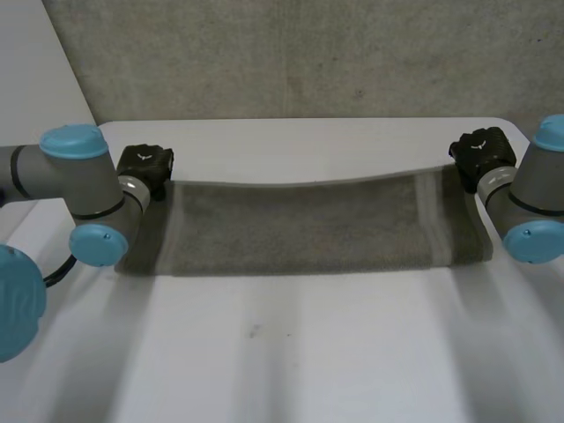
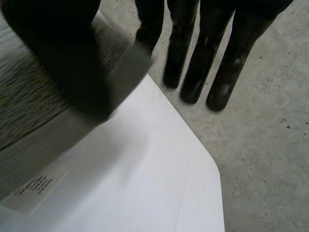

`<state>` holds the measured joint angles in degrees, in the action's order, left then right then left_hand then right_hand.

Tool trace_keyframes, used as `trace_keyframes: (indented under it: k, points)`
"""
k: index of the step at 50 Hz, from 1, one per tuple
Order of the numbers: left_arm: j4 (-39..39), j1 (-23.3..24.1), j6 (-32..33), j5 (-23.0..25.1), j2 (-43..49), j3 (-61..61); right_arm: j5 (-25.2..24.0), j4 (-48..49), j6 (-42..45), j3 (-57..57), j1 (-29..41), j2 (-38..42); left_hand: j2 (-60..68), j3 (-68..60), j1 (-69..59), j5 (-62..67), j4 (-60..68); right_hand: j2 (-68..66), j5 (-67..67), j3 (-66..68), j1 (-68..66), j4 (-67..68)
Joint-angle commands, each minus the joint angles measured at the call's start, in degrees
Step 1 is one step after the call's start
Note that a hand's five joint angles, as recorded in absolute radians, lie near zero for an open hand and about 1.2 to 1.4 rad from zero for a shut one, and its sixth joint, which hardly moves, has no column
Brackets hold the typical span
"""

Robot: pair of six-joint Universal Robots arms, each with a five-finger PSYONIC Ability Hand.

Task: Fold the towel.

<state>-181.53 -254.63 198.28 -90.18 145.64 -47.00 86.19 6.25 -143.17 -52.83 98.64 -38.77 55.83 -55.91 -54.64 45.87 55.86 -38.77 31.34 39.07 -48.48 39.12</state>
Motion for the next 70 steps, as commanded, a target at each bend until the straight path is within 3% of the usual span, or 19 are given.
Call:
trace_keyframes:
  k: [1,8,14,23,31,37,53,58,59,60,70]
  points:
    - [-0.5,0.2,-1.6,0.2,0.2,0.0,1.3,0.9,-0.2,-0.3,1.3,-0.1,-45.8,45.9,44.6,-45.8,-45.8,28.8,-31.3,-29.1,38.5,-29.1]
    - [0.1,0.2,-4.0,-0.3,-6.3,-4.9,1.4,0.9,-3.6,-7.6,1.4,-9.2,-45.8,45.9,44.6,-45.9,-45.9,28.8,-31.3,-29.1,38.5,-29.1]
    - [-1.3,-0.3,-6.0,0.0,-18.0,-19.9,1.0,-0.4,-5.4,-19.8,0.9,-21.0,-45.8,45.9,44.6,-45.9,-45.9,28.8,-31.3,-29.1,38.5,-29.1]
    - [-8.1,-0.7,-6.1,0.4,-35.3,-44.3,0.5,-7.1,-5.5,-32.6,0.3,-29.1,-45.8,45.9,44.6,-45.9,-45.9,27.4,-29.9,-27.7,37.1,-27.7]
    - [-16.6,-0.8,-6.1,0.4,-41.0,-57.0,-3.1,-4.3,-5.5,-41.0,-3.0,-29.3,-45.8,45.9,44.6,-45.9,-45.9,11.4,-13.9,-11.7,21.1,-11.7]
    - [-19.6,-1.3,-6.1,0.4,-41.1,-59.5,-8.3,5.0,-5.5,-46.0,-5.6,-27.5,-45.8,45.9,44.6,-45.9,-45.9,5.0,-7.5,-5.3,14.7,-5.3]
    - [-20.0,-1.4,-9.2,0.4,-41.1,-60.5,-9.1,11.0,-5.1,-45.5,-7.5,-21.6,-45.8,45.9,44.6,-45.9,-45.9,-7.5,4.9,7.2,2.2,7.1]
    - [-20.0,-1.3,-9.2,0.4,-41.1,-60.6,-9.7,12.4,-5.0,-45.3,-7.6,-20.7,-45.8,45.9,44.6,-45.9,-45.9,-23.3,20.7,23.0,-13.6,22.9]
    - [-20.0,-1.3,-9.2,0.4,-41.1,-60.6,-9.7,12.7,-4.9,-45.1,-7.6,-20.5,-45.8,45.9,44.6,-45.9,-45.9,-37.8,35.2,37.5,-28.1,37.4]
    - [-20.0,-1.3,-9.2,0.4,-41.1,-60.6,-9.5,13.1,-4.9,-44.9,-7.7,-20.4,-45.8,45.9,44.6,-45.9,-45.9,-41.2,38.6,40.9,-31.5,40.8]
    - [-20.0,-1.2,-9.2,0.4,-41.1,-60.8,-8.9,12.5,-4.7,-43.9,-13.5,-20.9,-45.8,45.9,44.6,-45.9,-45.9,-41.2,38.7,40.9,-31.5,40.9]
